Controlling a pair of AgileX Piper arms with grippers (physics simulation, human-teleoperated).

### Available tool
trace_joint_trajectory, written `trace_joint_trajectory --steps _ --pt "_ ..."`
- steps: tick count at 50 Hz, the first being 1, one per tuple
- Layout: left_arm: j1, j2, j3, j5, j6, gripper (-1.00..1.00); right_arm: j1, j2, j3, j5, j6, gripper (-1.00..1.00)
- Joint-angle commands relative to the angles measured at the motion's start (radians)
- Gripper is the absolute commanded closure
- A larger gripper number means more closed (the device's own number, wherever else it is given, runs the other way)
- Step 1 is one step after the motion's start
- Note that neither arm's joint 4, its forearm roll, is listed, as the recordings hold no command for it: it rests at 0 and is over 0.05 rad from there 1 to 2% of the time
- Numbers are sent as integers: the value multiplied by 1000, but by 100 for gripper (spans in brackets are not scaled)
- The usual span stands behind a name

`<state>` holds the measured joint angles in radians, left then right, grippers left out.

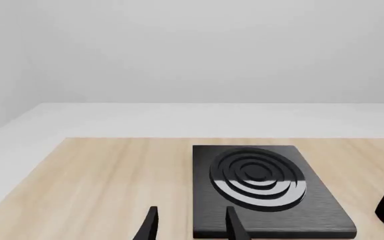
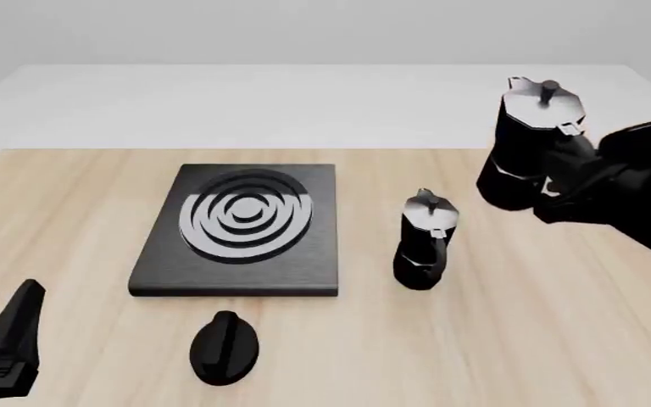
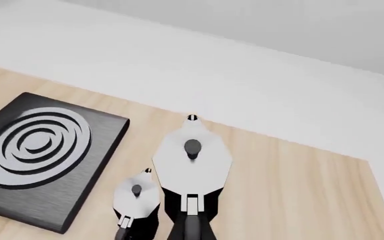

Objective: Put the right moka pot on the stove.

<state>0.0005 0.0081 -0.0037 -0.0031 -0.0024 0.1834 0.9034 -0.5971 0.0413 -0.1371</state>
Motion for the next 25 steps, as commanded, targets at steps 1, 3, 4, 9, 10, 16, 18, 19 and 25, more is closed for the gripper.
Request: trace_joint_trajectory --steps 1,3,4,9,10,16,18,19,25 --pt "0 0 0 0 0 -100 25 -16 -120 70 -8 100" --pt "0 0 0 0 0 -100 36 -12 -143 78 -1 100" --pt "0 0 0 0 0 -100 41 -9 -150 79 4 100" --pt "0 0 0 0 0 -100 54 12 -182 88 0 100" --pt "0 0 0 0 0 -100 55 16 -192 91 -4 100" --pt "0 0 0 0 0 -100 77 41 -241 102 -7 100" --pt "0 0 0 0 0 -100 82 42 -253 101 -5 100" --pt "0 0 0 0 0 -100 85 45 -255 98 -2 100" --pt "0 0 0 0 0 -100 103 70 -273 76 7 100"
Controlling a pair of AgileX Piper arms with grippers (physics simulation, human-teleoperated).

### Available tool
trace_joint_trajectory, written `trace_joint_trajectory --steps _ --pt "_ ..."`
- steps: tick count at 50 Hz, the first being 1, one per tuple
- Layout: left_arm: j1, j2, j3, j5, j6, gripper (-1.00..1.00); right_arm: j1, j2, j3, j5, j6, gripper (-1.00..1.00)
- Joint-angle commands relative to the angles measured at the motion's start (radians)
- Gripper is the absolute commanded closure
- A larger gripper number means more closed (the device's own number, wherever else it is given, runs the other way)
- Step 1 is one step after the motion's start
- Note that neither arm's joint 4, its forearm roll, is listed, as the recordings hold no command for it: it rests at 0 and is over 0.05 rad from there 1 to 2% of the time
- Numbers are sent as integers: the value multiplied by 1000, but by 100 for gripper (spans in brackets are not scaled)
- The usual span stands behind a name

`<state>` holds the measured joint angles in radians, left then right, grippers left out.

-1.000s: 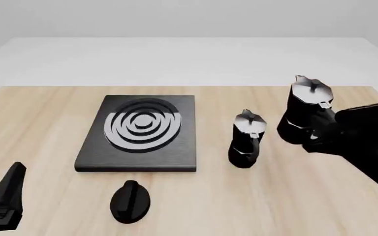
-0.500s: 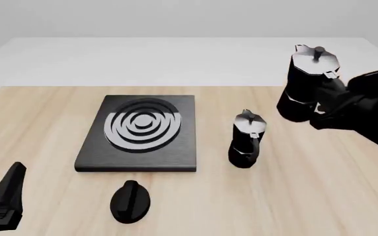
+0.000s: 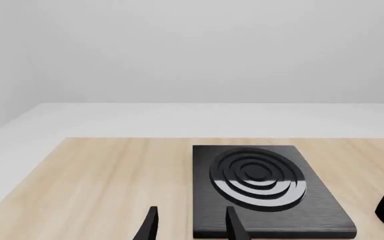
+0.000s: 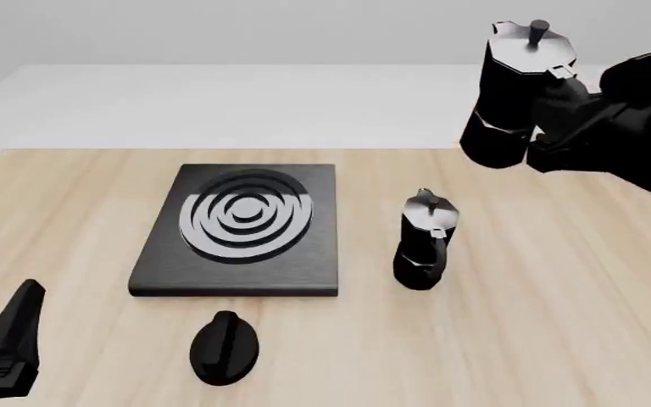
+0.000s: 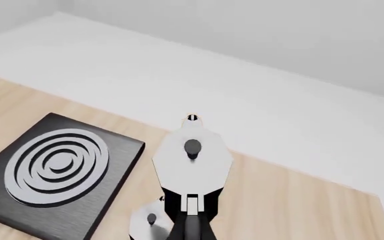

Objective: Put the right moka pot on the stove.

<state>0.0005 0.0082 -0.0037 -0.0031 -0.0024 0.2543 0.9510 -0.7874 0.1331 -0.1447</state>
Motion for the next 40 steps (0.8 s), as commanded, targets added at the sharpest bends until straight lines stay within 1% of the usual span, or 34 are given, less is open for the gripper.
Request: trace_joint_trajectory --steps 1,7,8,12,16,32,36,40 --pt "0 0 0 0 0 -100 35 27 -87 -17 14 100" --pt "0 0 0 0 0 -100 59 61 -116 -29 14 100" --pt "0 0 0 0 0 -100 68 80 -119 -45 26 100" --pt "0 0 0 0 0 -100 81 100 -132 -53 27 100" --pt "0 0 0 0 0 -100 111 140 -150 -74 43 100" --pt "0 0 0 0 0 -100 160 269 -191 -139 60 100" --pt "0 0 0 0 0 -100 171 292 -200 -151 62 100" --pt "0 0 0 0 0 -100 188 324 -219 -158 50 100"
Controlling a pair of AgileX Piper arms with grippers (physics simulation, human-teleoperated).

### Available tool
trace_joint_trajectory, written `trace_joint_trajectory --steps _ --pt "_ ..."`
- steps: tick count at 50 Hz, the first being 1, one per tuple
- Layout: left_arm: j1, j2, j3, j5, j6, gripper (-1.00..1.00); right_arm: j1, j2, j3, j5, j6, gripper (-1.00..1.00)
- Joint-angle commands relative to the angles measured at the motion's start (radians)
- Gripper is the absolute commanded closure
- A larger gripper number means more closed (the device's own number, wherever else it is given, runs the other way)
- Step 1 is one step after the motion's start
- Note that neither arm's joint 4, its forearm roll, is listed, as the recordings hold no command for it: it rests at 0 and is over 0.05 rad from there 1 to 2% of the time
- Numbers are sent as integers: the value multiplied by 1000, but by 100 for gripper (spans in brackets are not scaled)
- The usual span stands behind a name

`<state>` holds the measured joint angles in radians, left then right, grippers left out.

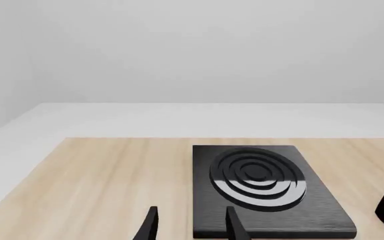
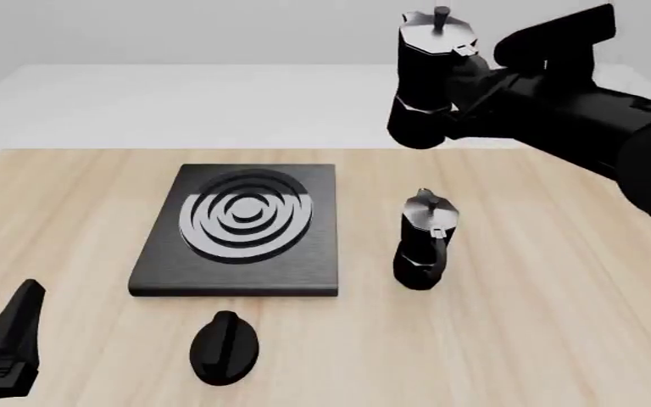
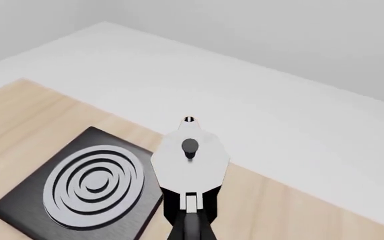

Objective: Put the right moka pot on the stove.

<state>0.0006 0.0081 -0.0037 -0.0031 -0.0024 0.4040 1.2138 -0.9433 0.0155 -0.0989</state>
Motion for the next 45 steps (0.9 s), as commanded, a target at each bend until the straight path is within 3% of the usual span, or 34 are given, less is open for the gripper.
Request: trace_joint_trajectory --steps 1,5,14,45 --pt "0 0 0 0 0 -100 38 65 -67 -40 5 100" --pt "0 0 0 0 0 -100 49 102 -73 -54 -16 100" --pt "0 0 0 0 0 -100 71 145 -69 -98 21 100" --pt "0 0 0 0 0 -100 132 334 -167 -169 31 100"
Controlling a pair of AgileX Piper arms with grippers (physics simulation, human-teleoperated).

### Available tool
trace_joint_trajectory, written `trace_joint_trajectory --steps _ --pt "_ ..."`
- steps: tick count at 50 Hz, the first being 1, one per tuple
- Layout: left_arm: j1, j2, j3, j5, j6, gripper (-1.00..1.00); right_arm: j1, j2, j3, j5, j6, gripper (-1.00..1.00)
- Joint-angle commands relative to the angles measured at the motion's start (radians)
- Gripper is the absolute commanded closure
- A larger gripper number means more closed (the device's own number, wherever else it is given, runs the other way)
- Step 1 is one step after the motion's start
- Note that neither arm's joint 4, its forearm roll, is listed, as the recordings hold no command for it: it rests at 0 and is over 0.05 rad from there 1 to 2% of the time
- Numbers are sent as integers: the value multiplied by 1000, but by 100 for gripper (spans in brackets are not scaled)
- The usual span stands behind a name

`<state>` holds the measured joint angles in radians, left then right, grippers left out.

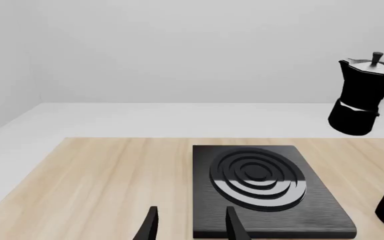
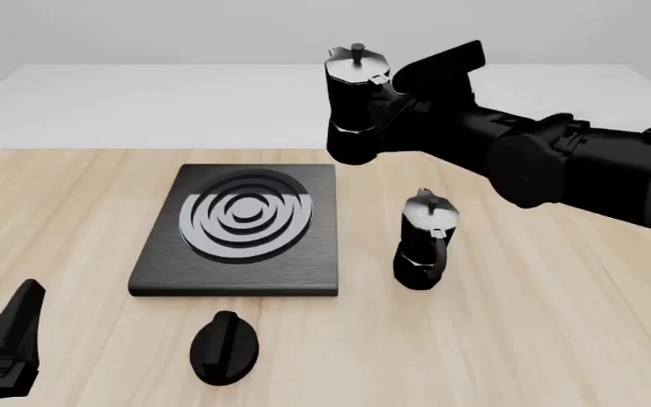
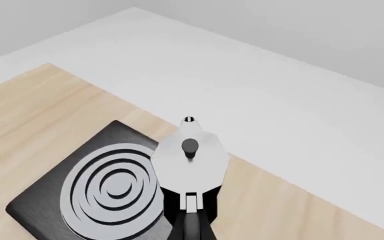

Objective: Put the right moka pot on the stove.

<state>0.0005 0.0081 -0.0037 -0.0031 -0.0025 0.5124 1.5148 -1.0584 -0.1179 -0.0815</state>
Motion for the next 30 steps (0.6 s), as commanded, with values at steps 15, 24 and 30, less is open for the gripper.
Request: trace_joint_trajectory --steps 15,24,30 --pt "0 0 0 0 0 -100 35 82 -81 -73 18 100" --pt "0 0 0 0 0 -100 59 116 -106 -86 21 100" --pt "0 0 0 0 0 -100 68 145 -134 -91 14 100"
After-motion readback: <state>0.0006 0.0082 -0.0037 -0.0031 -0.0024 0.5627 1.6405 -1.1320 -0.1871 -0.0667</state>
